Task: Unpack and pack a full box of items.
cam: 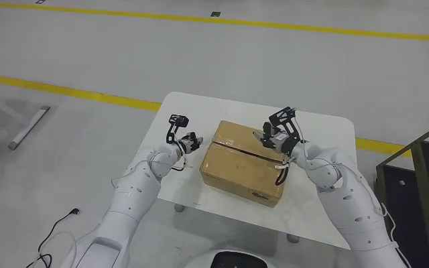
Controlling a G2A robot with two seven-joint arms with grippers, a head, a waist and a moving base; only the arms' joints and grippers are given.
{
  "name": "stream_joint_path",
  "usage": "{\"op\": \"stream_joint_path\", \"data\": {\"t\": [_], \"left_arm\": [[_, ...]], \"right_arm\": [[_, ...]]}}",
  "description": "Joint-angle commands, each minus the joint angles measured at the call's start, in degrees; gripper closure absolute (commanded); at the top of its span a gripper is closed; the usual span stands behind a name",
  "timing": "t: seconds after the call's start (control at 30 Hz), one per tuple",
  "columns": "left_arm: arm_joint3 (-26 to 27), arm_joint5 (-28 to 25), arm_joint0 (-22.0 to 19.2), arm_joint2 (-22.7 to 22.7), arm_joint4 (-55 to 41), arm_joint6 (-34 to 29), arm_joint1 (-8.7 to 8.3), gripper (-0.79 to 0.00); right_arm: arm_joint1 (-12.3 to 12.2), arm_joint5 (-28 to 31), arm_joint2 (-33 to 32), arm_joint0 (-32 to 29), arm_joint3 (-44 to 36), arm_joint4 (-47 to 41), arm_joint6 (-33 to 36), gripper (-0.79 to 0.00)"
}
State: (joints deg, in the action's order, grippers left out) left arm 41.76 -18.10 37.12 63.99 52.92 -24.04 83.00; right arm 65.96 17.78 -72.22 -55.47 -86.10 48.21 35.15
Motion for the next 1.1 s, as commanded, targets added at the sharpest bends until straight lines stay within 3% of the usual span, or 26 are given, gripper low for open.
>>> {"op": "stream_joint_path", "data": {"t": [0.0,0.03,0.3,0.53,0.7,0.83,1.07], "left_arm": [[-0.13,0.02,-0.06,-0.13,0.06,-0.04,0.01,-0.114],[-0.19,0.1,-0.09,-0.17,0.03,-0.01,0.01,0.0],[-0.42,1.77,-0.05,-0.14,1.52,1.74,-0.24,0.0],[0.17,4.15,0.45,0.97,3.12,2.88,-0.92,0.0],[1.37,6.24,1.12,2.07,4.07,3.86,-1.46,0.0],[2.75,8.55,1.86,2.96,4.75,4.48,-1.85,0.0],[6.25,15.41,3.86,4.84,4.3,5.68,-2.19,0.0]], "right_arm": [[-0.01,-0.07,0.03,0.04,-0.03,0.1,-0.03,-0.357],[-0.02,-0.08,0.04,0.04,-0.03,0.12,-0.06,-0.357],[0.01,0.04,0.51,0.17,-0.21,-0.4,-0.16,-0.345],[0.49,1.41,2.77,0.83,0.42,-2.79,-1.25,-0.289],[0.88,1.71,4.74,0.91,1.22,-3.9,-1.4,-0.197],[0.99,1.62,5.63,0.57,2.38,-4.01,-0.87,0.0],[0.93,1.03,6.18,-0.4,3.54,-3.77,0.97,0.0]]}}
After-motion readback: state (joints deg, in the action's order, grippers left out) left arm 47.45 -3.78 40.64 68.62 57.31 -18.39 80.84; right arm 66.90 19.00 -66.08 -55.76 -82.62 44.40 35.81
